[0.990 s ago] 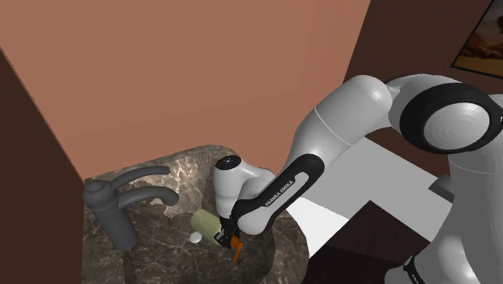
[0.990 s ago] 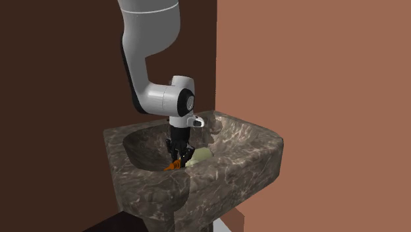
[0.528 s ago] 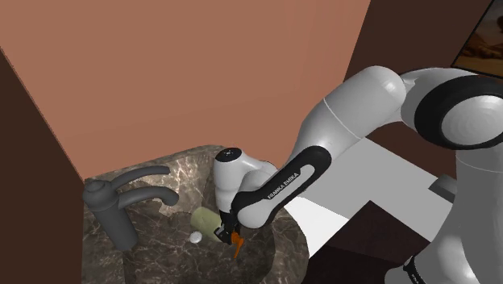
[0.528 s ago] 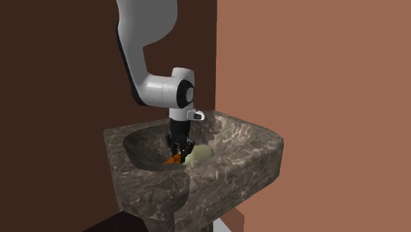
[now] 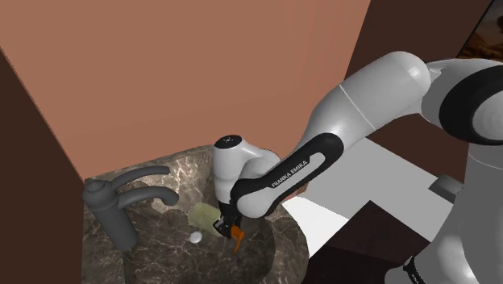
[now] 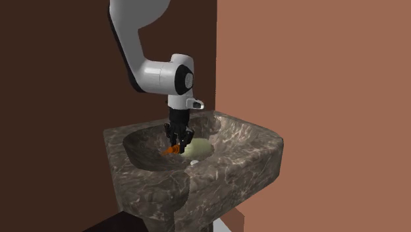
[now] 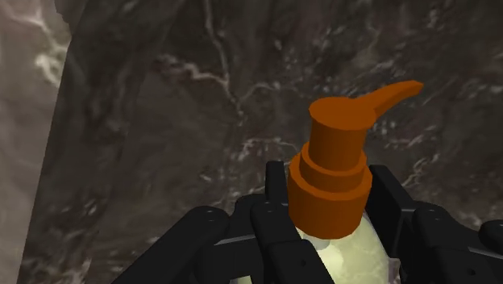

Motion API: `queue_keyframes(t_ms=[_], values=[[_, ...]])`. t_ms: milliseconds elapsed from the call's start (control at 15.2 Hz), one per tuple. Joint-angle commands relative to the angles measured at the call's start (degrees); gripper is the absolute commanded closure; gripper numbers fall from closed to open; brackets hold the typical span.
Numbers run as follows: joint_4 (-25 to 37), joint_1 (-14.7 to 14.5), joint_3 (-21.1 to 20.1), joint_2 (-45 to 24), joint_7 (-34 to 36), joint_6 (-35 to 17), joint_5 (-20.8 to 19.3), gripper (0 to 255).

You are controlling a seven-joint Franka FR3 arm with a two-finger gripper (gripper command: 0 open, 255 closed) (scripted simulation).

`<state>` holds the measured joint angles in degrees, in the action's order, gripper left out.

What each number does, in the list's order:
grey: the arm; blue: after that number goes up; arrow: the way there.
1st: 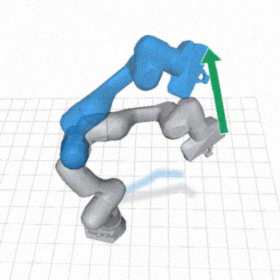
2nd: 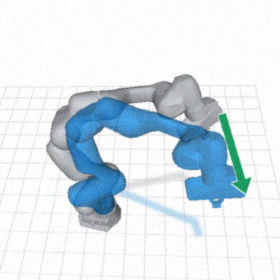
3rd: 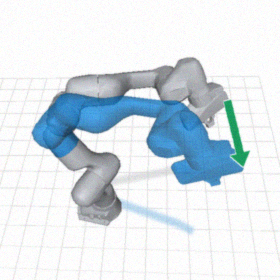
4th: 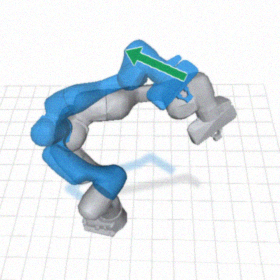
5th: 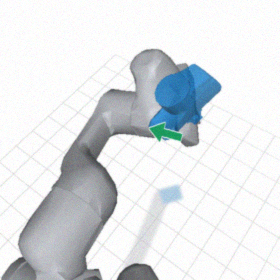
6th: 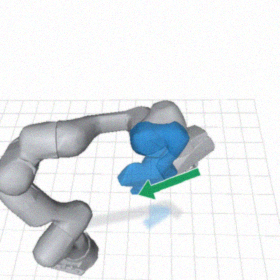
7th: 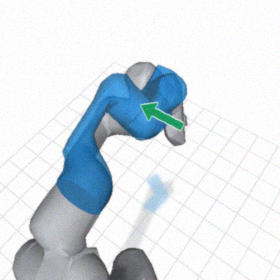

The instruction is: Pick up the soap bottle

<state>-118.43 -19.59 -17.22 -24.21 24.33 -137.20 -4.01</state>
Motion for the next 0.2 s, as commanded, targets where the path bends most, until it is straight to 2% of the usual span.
queue_keyframes(t_ms=[0,132], values=[[0.0,0.3,-0.3,1.2,-0.3,1.2,0.4,255],[0.0,0.3,-0.3,1.3,-0.3,1.3,0.5,255]])
